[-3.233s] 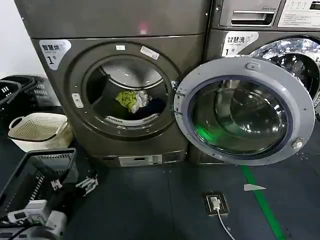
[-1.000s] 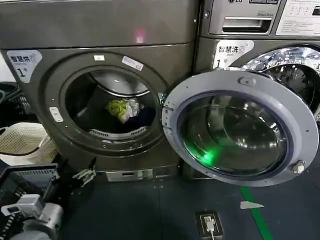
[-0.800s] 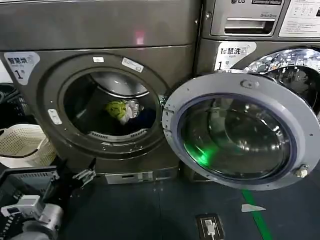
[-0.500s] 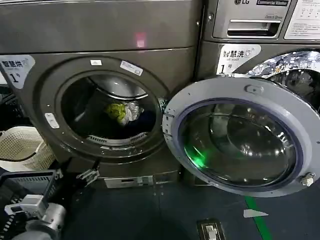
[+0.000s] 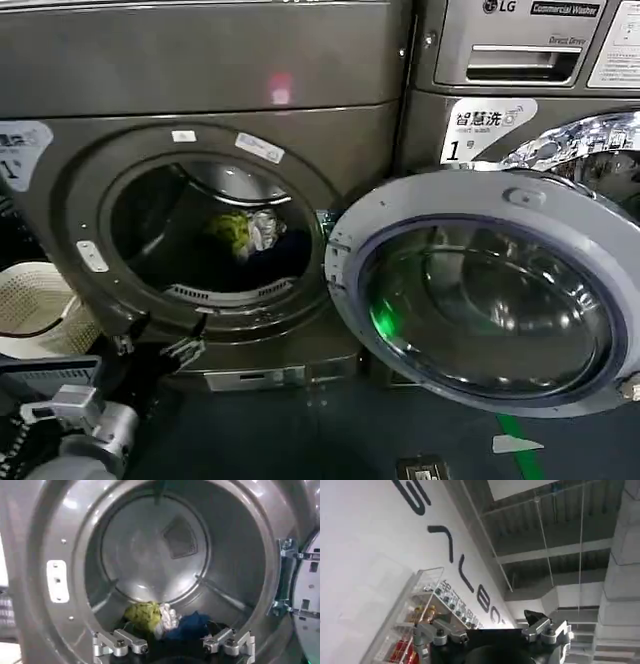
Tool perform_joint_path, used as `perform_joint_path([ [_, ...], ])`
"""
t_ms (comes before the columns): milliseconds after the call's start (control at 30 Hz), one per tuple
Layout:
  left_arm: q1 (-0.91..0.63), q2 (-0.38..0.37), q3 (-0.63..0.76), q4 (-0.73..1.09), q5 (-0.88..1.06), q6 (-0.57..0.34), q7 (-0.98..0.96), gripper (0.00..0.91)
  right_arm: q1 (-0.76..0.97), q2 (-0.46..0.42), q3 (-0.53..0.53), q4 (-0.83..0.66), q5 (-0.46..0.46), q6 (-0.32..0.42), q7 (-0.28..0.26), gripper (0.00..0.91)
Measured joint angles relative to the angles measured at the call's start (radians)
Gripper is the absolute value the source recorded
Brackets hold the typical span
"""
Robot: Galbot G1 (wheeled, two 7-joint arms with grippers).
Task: Grasp the clothes from the dryer.
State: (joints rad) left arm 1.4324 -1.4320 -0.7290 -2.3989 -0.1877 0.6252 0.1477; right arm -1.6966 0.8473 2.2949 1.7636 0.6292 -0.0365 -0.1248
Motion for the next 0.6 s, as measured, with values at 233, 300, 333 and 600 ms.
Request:
perform_joint_path([
  [233,0.003,-0.002,0.009,0.000,0.011,-0.004,0.008,0.907,0.000,0.006,0.000,0.003,0.000,0.001,-0.003,0.907],
  [300,0.003,-0.002,0.009,-0.001,0.013,-0.005,0.009,0.907,-0.001,0.008,0.001,0.003,0.000,0.001,-0.003,0.907],
  [333,0.004,-0.001,0.010,-0.002,0.014,-0.005,0.010,0.907,-0.001,0.009,0.002,0.003,0.000,0.002,-0.003,0.907],
  [600,0.007,0.001,0.018,-0.007,0.018,-0.017,0.014,0.907,-0.012,0.016,0.008,0.012,0.007,0.004,-0.003,0.907],
])
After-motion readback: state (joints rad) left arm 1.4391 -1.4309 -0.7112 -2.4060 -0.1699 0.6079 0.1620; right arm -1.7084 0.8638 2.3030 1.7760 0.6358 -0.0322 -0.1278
